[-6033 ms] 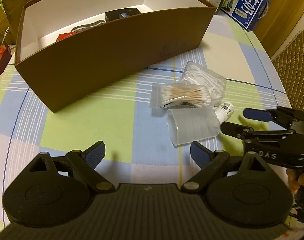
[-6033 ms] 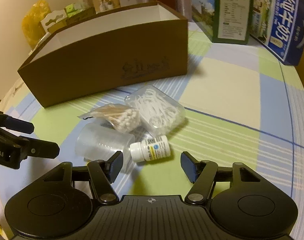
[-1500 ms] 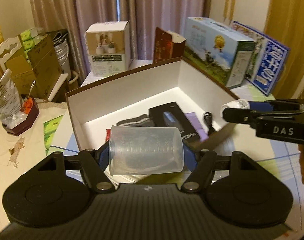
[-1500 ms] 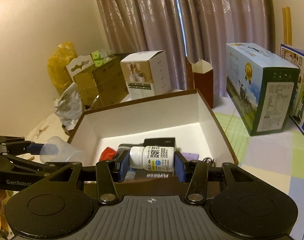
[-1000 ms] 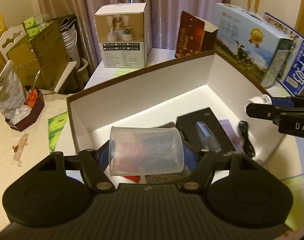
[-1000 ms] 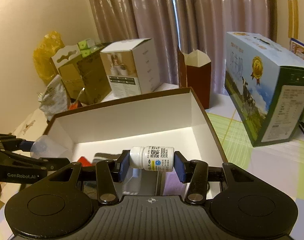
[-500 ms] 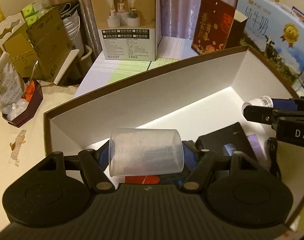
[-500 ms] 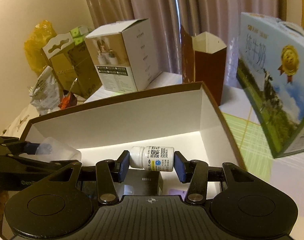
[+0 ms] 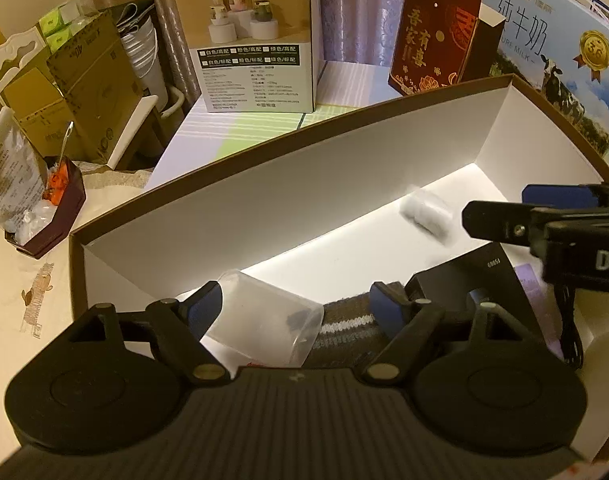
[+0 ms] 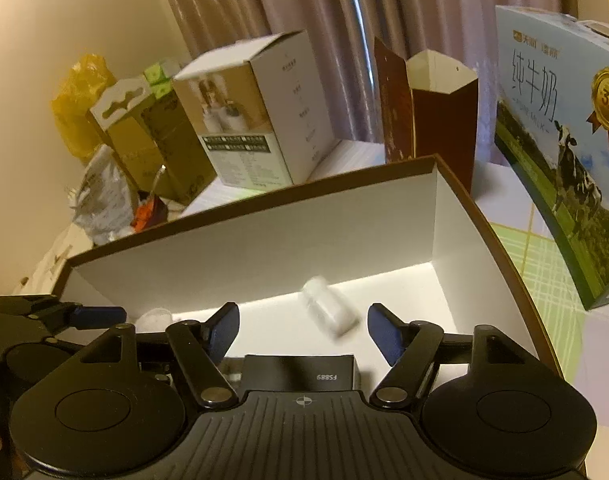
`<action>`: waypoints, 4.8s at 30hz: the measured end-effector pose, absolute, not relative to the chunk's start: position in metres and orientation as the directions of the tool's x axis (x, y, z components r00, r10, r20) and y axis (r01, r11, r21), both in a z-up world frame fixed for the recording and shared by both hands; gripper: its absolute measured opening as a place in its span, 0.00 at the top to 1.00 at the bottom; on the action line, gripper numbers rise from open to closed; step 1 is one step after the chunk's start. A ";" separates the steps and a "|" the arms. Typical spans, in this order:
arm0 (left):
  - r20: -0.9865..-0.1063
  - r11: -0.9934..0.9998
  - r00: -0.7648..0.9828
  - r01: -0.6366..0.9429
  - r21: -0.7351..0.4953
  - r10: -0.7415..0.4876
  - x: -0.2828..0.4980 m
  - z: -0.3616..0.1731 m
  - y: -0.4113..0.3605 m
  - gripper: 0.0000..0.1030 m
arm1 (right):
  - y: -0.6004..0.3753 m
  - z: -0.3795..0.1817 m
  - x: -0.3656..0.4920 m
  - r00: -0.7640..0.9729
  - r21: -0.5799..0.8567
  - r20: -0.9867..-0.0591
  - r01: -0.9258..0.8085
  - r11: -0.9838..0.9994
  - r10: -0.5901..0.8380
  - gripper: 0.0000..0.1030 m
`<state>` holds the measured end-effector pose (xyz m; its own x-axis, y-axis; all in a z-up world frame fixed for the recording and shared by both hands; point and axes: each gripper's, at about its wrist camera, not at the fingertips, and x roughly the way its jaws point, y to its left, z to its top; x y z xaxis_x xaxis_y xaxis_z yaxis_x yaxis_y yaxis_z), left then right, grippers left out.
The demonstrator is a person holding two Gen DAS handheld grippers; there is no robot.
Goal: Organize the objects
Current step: 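Open both tools to drop cup and pill bottle into brown box, then withdraw both tools from brown box toward cotton swabs and floss picks, then move both tools down toward the cotton swab bag and floss pick box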
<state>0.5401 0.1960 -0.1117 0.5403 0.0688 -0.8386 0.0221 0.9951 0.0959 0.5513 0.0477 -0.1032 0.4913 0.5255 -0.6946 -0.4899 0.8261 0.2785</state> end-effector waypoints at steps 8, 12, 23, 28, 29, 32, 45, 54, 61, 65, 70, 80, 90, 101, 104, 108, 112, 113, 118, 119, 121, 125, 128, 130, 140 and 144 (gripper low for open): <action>-0.829 0.998 0.557 0.016 0.068 0.048 0.523 -0.097 0.200 0.18 | 0.031 -0.092 0.529 0.513 0.275 -0.672 -0.495 0.824 0.534 0.24; -0.822 0.998 0.568 0.014 0.059 0.041 0.509 -0.085 0.199 0.17 | 0.022 -0.081 0.514 0.535 0.273 -0.649 -0.499 0.822 0.541 0.19; -0.789 0.999 0.614 -0.007 0.041 0.037 0.457 -0.048 0.194 0.12 | -0.020 -0.053 0.467 0.599 0.334 -0.586 -0.434 0.837 0.545 0.09; -0.782 1.000 0.623 -0.012 0.020 0.023 0.432 -0.038 0.193 0.12 | -0.034 -0.046 0.447 0.596 0.360 -0.584 -0.417 0.834 0.550 0.05; -0.779 1.000 0.626 -0.012 0.016 0.020 0.427 -0.036 0.193 0.11 | -0.036 -0.045 0.442 0.597 0.364 -0.584 -0.413 0.835 0.550 0.04; -0.774 1.000 0.633 -0.011 0.005 0.011 0.412 -0.030 0.190 0.10 | -0.043 -0.042 0.429 0.598 0.376 -0.582 -0.403 0.835 0.551 0.02; -0.773 1.000 0.634 0.000 -0.029 -0.022 0.350 -0.018 0.177 0.09 | -0.059 -0.029 0.375 0.608 0.388 -0.575 -0.386 0.837 0.547 0.02; -0.785 0.999 0.618 0.019 -0.032 -0.037 0.311 -0.018 0.169 0.09 | -0.068 -0.027 0.337 0.607 0.350 -0.592 -0.399 0.848 0.530 0.02; -0.788 0.999 0.614 0.031 -0.028 -0.041 0.286 -0.016 0.158 0.09 | -0.077 -0.028 0.309 0.599 0.344 -0.604 -0.399 0.850 0.526 0.02; -0.795 0.999 0.605 0.035 -0.034 -0.049 0.273 -0.019 0.152 0.09 | -0.085 -0.031 0.296 0.596 0.339 -0.615 -0.391 0.856 0.516 0.02; -0.810 0.998 0.584 0.041 -0.042 -0.058 0.260 -0.026 0.146 0.09 | -0.093 -0.038 0.283 0.582 0.343 -0.637 -0.375 0.861 0.506 0.02; -0.836 0.997 0.545 0.059 -0.039 -0.065 0.244 -0.042 0.132 0.09 | -0.108 -0.053 0.266 0.552 0.344 -0.682 -0.338 0.876 0.481 0.02; -0.860 0.997 0.506 0.072 -0.028 -0.061 0.237 -0.060 0.120 0.09 | -0.118 -0.070 0.255 0.528 0.324 -0.726 -0.304 0.896 0.441 0.02; -0.875 0.998 0.481 0.067 -0.018 -0.048 0.235 -0.071 0.113 0.09 | -0.123 -0.084 0.251 0.509 0.284 -0.758 -0.306 0.909 0.408 0.02; -0.878 0.998 0.476 0.065 -0.015 -0.045 0.235 -0.073 0.111 0.09 | -0.121 -0.089 0.252 0.509 0.251 -0.770 -0.314 0.916 0.386 0.02; -0.882 0.998 0.470 0.057 -0.013 -0.038 0.237 -0.077 0.111 0.09 | -0.122 -0.095 0.254 0.505 0.231 -0.778 -0.322 0.918 0.373 0.02; -0.887 0.998 0.461 0.056 -0.011 -0.035 0.242 -0.081 0.109 0.09 | -0.123 -0.101 0.258 0.497 0.227 -0.784 -0.328 0.917 0.372 0.02; -0.888 0.998 0.458 0.056 -0.010 -0.035 0.243 -0.082 0.109 0.09 | -0.122 -0.102 0.260 0.494 0.224 -0.786 -0.331 0.917 0.371 0.02; -0.894 0.998 0.447 0.067 -0.007 -0.036 0.250 -0.089 0.105 0.09 | -0.119 -0.108 0.267 0.493 0.199 -0.793 -0.348 0.916 0.359 0.02; -0.895 0.998 0.445 0.069 -0.006 -0.036 0.251 -0.091 0.104 0.09 | -0.118 -0.109 0.268 0.495 0.194 -0.792 -0.351 0.916 0.357 0.02; -0.896 0.997 0.443 0.074 -0.005 -0.038 0.256 -0.094 0.103 0.09 | -0.117 -0.110 0.271 0.504 0.181 -0.790 -0.352 0.919 0.349 0.02; -0.899 0.997 0.436 0.082 -0.004 -0.040 0.266 -0.102 0.100 0.09 | -0.114 -0.115 0.281 0.513 0.159 -0.791 -0.355 0.921 0.333 0.02; -0.901 0.996 0.432 0.091 -0.005 -0.044 0.274 -0.110 0.097 0.09 | -0.111 -0.119 0.288 0.521 0.130 -0.792 -0.364 0.922 0.317 0.02; -0.902 0.995 0.429 0.101 -0.005 -0.048 0.280 -0.115 0.095 0.09 | -0.109 -0.121 0.293 0.529 0.111 -0.790 -0.374 0.921 0.310 0.03; -0.909 0.993 0.413 0.119 -0.014 -0.062 0.307 -0.132 0.089 0.09 | -0.093 -0.142 0.319 0.517 0.066 -0.797 -0.438 0.896 0.311 0.15; -0.911 0.993 0.408 0.120 -0.015 -0.064 0.316 -0.137 0.087 0.09 | -0.086 -0.150 0.330 0.512 0.051 -0.799 -0.463 0.885 0.314 0.16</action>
<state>0.3155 0.0875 -0.1368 0.4082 -0.0637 -0.9107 0.1205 0.9926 -0.0154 0.3305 -0.0855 -0.1500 0.5120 0.3143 -0.7994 -0.4634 0.8847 0.0509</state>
